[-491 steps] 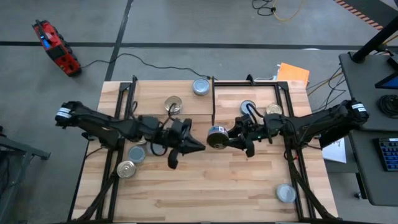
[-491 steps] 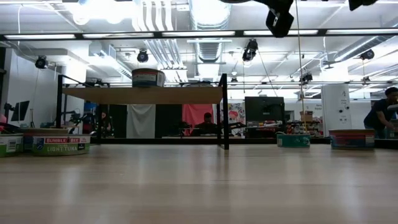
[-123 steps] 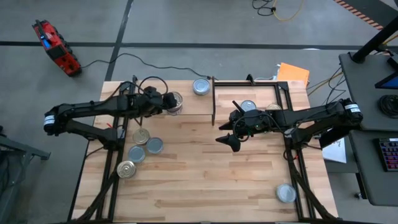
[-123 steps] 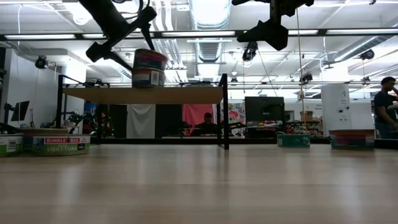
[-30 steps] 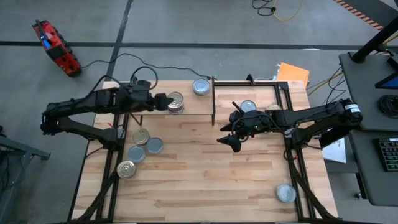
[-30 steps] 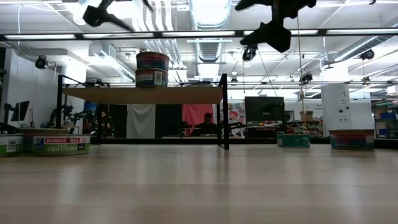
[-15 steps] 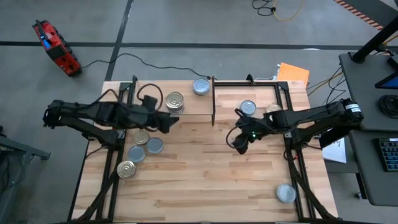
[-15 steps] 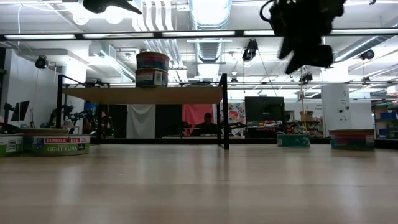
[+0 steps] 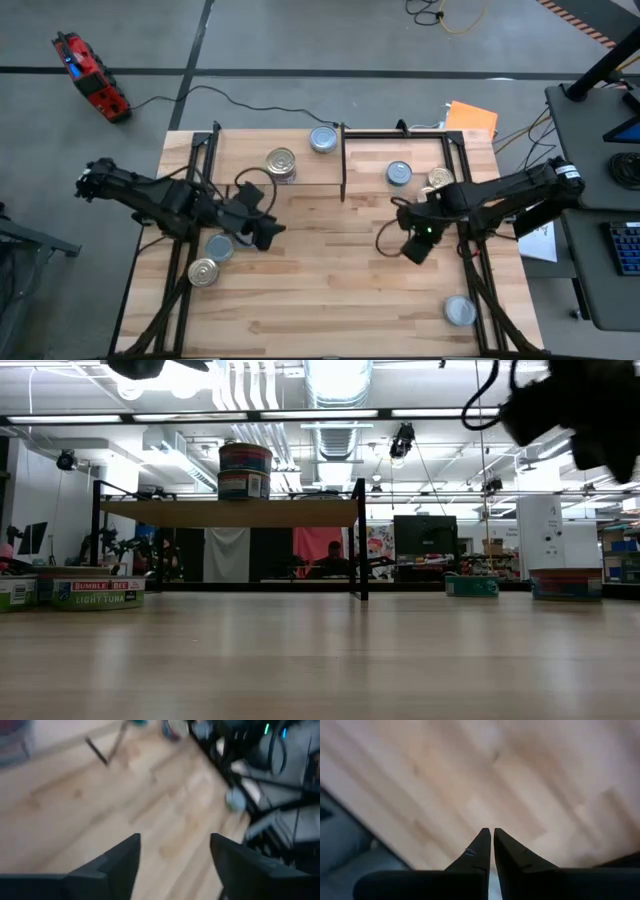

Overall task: Stack canned seafood by type on shelf
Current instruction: Stack the green tuna can on top of the green tuna can on the shelf

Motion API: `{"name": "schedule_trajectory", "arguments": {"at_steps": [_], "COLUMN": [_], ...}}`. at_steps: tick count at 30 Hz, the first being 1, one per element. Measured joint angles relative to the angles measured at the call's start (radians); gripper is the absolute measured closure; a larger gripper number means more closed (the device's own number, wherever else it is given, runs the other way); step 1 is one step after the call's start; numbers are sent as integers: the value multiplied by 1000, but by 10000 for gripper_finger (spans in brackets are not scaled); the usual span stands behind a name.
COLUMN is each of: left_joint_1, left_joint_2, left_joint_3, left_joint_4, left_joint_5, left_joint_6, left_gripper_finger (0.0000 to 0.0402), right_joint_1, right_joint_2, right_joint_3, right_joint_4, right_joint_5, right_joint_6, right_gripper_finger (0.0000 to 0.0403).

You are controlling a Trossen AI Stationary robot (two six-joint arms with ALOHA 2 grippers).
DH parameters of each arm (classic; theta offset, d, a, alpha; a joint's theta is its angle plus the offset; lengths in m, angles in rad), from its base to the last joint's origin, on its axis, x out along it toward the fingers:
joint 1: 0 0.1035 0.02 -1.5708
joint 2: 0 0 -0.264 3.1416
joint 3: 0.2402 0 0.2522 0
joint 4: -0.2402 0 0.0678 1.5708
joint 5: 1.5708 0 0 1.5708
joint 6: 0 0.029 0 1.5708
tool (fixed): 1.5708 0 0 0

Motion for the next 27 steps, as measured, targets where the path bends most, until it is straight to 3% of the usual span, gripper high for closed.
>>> {"name": "schedule_trajectory", "arguments": {"at_steps": [10,17,27], "left_joint_1": [-92,-97,-101], "left_joint_2": [76,208,372], "left_joint_3": [0,-1,-27], "left_joint_4": [-160,-369,-406], "left_joint_5": [155,162,127], "left_joint_6": [-37,-111,-29], "left_gripper_finger": [387,396,401], "right_joint_1": [303,404,403], "right_joint_2": [0,0,1], "right_joint_3": [0,0,0], "right_joint_4": [26,41,52], "right_joint_5": [-21,82,220], "right_joint_6": [183,296,333], "right_gripper_finger": [393,393,393]}}
